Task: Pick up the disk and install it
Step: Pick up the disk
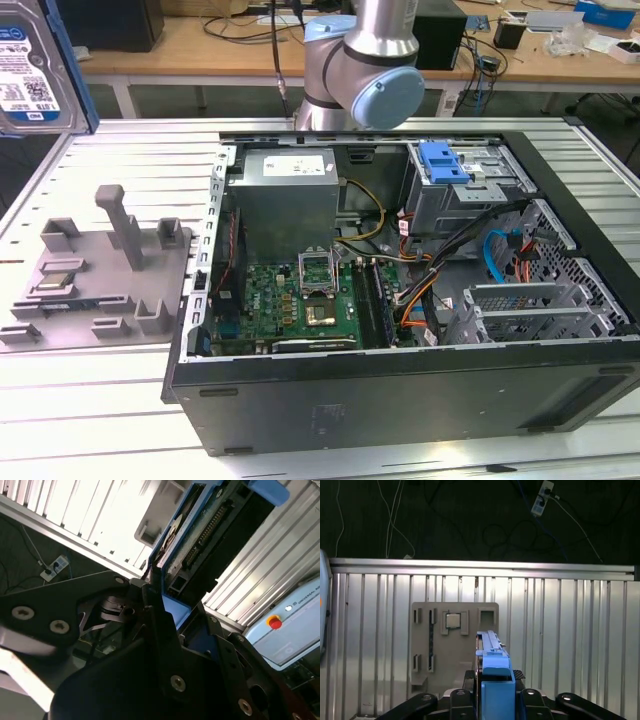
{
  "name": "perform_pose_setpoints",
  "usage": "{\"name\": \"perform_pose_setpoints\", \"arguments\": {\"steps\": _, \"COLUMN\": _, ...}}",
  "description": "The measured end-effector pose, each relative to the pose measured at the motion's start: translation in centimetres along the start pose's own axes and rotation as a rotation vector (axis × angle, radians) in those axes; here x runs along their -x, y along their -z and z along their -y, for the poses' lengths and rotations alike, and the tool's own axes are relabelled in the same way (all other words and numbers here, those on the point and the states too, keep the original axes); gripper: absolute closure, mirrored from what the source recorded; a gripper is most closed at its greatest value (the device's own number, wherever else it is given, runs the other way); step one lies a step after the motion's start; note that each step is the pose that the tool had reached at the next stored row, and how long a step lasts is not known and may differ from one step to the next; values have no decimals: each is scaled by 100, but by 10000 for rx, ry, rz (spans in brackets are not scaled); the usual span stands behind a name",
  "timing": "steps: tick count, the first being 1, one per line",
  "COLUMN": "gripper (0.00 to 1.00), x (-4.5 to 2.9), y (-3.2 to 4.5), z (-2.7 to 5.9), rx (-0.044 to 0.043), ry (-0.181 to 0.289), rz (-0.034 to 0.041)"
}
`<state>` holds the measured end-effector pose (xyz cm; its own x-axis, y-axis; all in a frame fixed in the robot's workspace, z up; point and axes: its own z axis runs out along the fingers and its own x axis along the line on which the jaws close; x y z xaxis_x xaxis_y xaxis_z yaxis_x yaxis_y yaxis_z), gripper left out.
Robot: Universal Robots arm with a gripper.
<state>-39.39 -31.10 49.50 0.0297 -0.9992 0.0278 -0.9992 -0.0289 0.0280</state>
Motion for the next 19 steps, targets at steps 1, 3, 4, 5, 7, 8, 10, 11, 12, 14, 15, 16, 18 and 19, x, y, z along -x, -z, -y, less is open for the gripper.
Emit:
{"name": "perform_pose_setpoints", "arguments": {"steps": 1, "gripper": 63, "x": -12, "y": 1, "z": 52, "rx": 2, "ry": 0, "rz": 0}}
{"name": "perform_pose_setpoints", "arguments": {"steps": 3, "gripper": 63, "x": -36, "y": 3, "z": 128, "rx": 8, "ry": -1, "rz": 0}}
{"name": "perform_pose_setpoints", "arguments": {"steps": 4, "gripper": 63, "x": -49, "y": 3, "z": 164, "rx": 10, "ry": -1, "rz": 0}}
{"name": "perform_pose_setpoints", "arguments": {"steps": 5, "gripper": 63, "x": -67, "y": 4, "z": 212, "rx": 14, "ry": 0, "rz": 1}}
{"name": "perform_pose_setpoints", "arguments": {"steps": 7, "gripper": 63, "x": -87, "y": 5, "z": 262, "rx": 20, "ry": -1, "rz": 0}}
{"name": "perform_pose_setpoints", "arguments": {"steps": 8, "gripper": 63, "x": -99, "y": 6, "z": 292, "rx": 24, "ry": -1, "rz": 0}}
{"name": "perform_pose_setpoints", "arguments": {"steps": 10, "gripper": 63, "x": -117, "y": 7, "z": 345, "rx": 33, "ry": -1, "rz": 1}}
{"name": "perform_pose_setpoints", "arguments": {"steps": 11, "gripper": 63, "x": -124, "y": 8, "z": 372, "rx": 39, "ry": 0, "rz": 1}}
{"name": "perform_pose_setpoints", "arguments": {"steps": 12, "gripper": 63, "x": -136, "y": 8, "z": 426, "rx": 47, "ry": 1, "rz": 0}}
{"name": "perform_pose_setpoints", "arguments": {"steps": 14, "gripper": 63, "x": -152, "y": 10, "z": 509, "rx": 59, "ry": 0, "rz": 1}}
{"name": "perform_pose_setpoints", "arguments": {"steps": 15, "gripper": 63, "x": -159, "y": 12, "z": 545, "rx": 65, "ry": 0, "rz": -1}}
{"name": "perform_pose_setpoints", "arguments": {"steps": 16, "gripper": 63, "x": -168, "y": 13, "z": 586, "rx": 69, "ry": 1, "rz": 0}}
{"name": "perform_pose_setpoints", "arguments": {"steps": 18, "gripper": 63, "x": -186, "y": 14, "z": 669, "rx": 78, "ry": 2, "rz": 0}}
{"name": "perform_pose_setpoints", "arguments": {"steps": 19, "gripper": 63, "x": -193, "y": 14, "z": 703, "rx": 82, "ry": 1, "rz": 1}}
